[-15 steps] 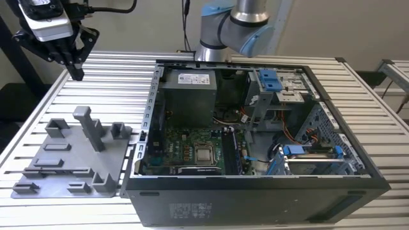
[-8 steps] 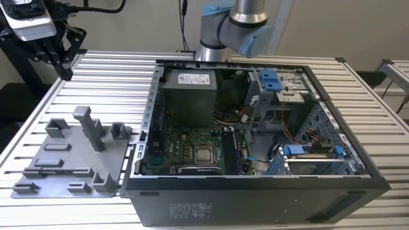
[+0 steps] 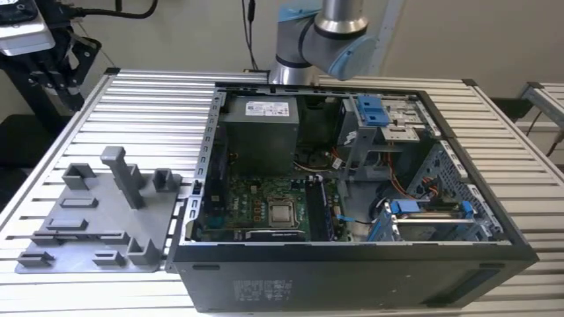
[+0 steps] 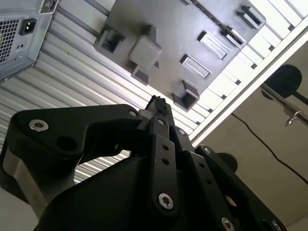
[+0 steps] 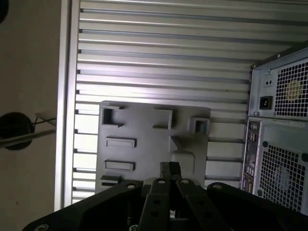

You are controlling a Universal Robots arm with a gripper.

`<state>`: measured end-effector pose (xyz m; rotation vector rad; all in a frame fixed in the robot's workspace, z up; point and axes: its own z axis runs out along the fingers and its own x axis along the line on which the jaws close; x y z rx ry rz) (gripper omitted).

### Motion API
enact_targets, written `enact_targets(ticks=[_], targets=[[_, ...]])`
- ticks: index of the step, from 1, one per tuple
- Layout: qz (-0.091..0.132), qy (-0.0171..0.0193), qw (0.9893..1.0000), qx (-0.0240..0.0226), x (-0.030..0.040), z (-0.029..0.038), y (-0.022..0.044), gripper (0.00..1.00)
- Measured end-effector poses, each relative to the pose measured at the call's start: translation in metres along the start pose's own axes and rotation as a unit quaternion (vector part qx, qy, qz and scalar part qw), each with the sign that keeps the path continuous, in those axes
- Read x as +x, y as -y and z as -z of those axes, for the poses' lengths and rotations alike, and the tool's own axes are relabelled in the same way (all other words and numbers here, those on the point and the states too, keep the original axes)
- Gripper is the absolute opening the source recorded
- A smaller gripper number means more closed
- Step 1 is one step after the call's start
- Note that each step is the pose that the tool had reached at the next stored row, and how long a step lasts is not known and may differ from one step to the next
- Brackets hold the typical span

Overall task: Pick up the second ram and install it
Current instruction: 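Reach for the second ram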

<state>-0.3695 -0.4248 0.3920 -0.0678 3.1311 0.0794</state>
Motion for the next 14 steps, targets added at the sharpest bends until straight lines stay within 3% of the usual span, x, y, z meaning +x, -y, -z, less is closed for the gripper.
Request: enact_targets(ticks=[6,11,14], targets=[[0.002,-0.0033,1.0,-0.0002,0.0154,0.0001,-0.0007,0.11],[0.004,-0.0039,1.0,-0.0002,0.0299,0.0001,-0.0013,0.11],[0.005,-0.004,1.0,-0.0002,0.0351,0.0001,-0.0015,0.11]])
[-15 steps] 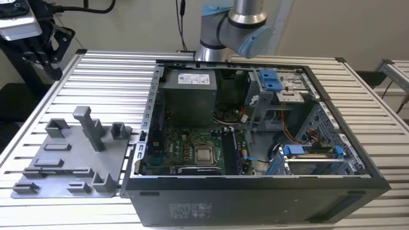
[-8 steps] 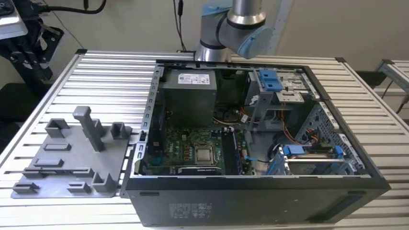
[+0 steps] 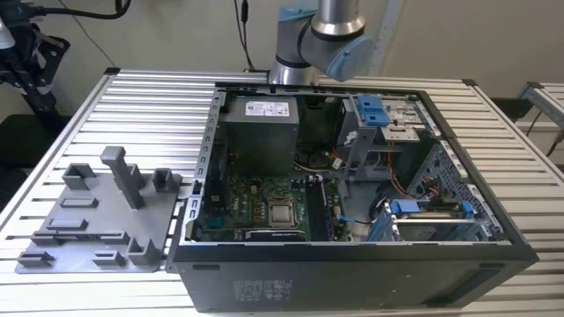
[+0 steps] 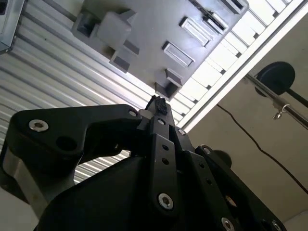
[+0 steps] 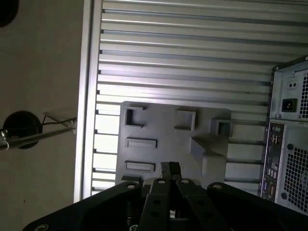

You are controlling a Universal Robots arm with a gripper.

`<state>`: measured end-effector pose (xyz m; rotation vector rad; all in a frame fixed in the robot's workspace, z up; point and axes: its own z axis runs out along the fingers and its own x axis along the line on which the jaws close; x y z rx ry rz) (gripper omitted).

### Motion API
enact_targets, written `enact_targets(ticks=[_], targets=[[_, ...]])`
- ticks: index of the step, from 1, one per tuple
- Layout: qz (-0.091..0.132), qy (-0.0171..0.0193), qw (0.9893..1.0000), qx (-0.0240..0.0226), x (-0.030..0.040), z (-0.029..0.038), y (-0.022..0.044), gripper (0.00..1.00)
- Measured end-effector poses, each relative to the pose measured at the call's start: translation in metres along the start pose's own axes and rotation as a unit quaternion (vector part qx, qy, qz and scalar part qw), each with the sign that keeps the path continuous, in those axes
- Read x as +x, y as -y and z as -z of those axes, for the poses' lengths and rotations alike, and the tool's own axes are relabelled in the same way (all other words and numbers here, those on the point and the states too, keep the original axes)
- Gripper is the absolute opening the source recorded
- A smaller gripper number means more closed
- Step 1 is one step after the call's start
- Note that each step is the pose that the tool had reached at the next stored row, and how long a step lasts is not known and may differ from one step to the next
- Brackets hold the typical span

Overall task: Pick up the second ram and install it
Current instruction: 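Reach for the second ram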

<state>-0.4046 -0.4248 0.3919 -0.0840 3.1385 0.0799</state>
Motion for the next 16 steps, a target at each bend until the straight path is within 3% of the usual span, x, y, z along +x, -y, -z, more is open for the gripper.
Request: enact_targets(ticks=[5,9,16], targets=[[0.0,-0.0001,1.0,0.0,-0.0007,0.0,0.0002,0.11],[0.0,-0.0012,1.0,-0.0001,-0.009,-0.0003,0.0036,0.11],[0.0,-0.0012,1.0,-0.0002,-0.0087,-0.0009,0.0233,0.11]])
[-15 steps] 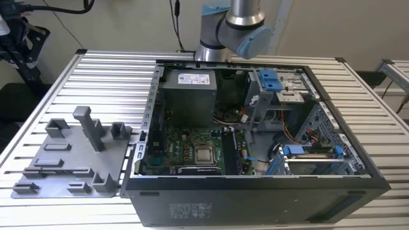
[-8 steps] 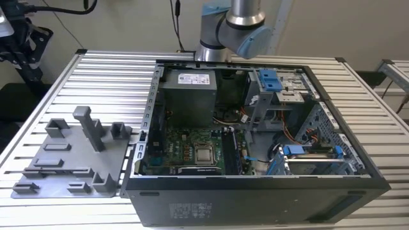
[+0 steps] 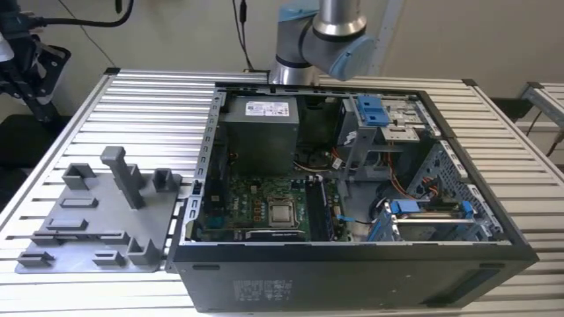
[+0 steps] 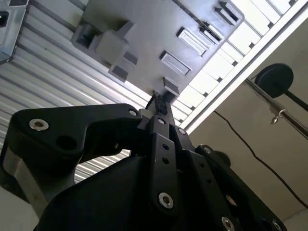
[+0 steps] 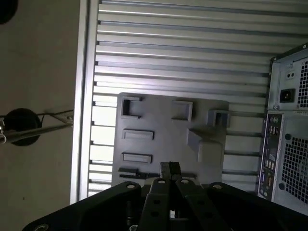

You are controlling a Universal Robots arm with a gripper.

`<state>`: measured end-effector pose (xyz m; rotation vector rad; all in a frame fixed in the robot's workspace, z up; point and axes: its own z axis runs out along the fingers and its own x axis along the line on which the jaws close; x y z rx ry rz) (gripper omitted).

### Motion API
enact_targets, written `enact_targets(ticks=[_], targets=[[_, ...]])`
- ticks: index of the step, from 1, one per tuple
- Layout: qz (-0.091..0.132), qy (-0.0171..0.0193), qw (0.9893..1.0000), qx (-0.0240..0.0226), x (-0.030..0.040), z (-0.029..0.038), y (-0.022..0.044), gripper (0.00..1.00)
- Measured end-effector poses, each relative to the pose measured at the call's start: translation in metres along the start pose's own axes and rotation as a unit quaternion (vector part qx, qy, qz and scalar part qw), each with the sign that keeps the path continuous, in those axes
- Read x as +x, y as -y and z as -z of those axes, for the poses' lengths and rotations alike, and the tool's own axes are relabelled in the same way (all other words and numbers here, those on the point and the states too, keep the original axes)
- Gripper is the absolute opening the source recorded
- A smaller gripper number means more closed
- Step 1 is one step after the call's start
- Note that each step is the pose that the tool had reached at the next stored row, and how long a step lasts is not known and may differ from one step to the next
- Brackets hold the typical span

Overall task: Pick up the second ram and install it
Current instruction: 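Reach for the second ram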

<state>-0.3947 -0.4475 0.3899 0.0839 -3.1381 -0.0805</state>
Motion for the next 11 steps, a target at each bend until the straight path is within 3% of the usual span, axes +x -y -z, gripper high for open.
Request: enact_targets(ticks=[11], targets=[[0.0,0.0,1.0,0.0,0.0017,-0.0009,0.0312,0.11]])
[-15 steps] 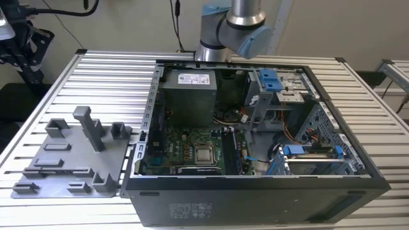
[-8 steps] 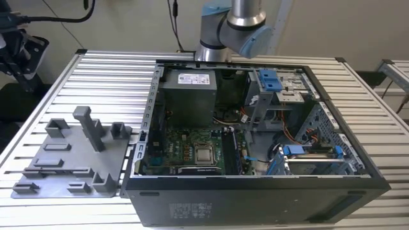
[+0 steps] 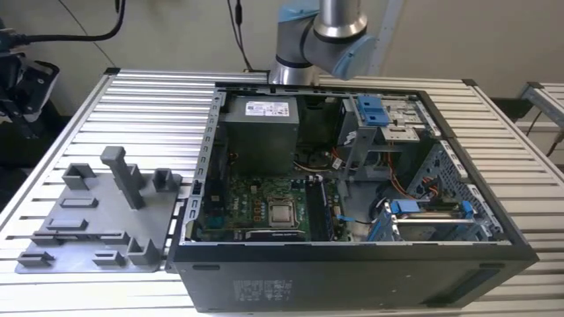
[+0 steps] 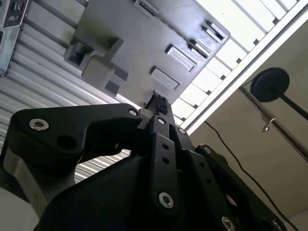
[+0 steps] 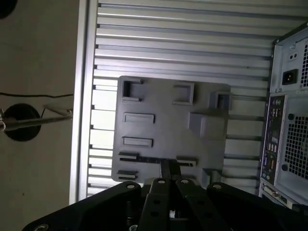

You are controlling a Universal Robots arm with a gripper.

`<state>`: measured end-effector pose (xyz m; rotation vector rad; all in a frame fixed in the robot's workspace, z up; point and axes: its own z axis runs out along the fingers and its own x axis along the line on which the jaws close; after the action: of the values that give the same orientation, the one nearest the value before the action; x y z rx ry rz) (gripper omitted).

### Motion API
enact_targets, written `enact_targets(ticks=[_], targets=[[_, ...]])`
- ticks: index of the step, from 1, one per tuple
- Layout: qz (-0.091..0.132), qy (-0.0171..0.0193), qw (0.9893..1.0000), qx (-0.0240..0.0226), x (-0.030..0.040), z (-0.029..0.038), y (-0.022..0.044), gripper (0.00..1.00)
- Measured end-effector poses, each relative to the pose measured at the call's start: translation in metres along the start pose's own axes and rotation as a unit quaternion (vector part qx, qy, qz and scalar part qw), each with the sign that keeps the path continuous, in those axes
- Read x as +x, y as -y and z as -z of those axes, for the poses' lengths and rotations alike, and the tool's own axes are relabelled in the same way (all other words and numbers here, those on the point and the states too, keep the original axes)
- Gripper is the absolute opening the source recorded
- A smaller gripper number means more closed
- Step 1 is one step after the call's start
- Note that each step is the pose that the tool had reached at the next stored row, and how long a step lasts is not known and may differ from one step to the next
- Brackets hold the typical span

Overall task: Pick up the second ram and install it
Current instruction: 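Reach for the second ram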

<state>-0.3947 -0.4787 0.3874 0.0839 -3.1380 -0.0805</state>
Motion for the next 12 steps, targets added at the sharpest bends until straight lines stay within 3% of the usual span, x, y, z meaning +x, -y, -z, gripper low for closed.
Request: enact_targets(ticks=[6,12], targets=[[0.0,0.0,1.0,0.0,0.0005,-0.0008,0.0098,0.11],[0.0,0.0,1.0,0.0,0.0006,-0.0011,0.0109,0.11]])
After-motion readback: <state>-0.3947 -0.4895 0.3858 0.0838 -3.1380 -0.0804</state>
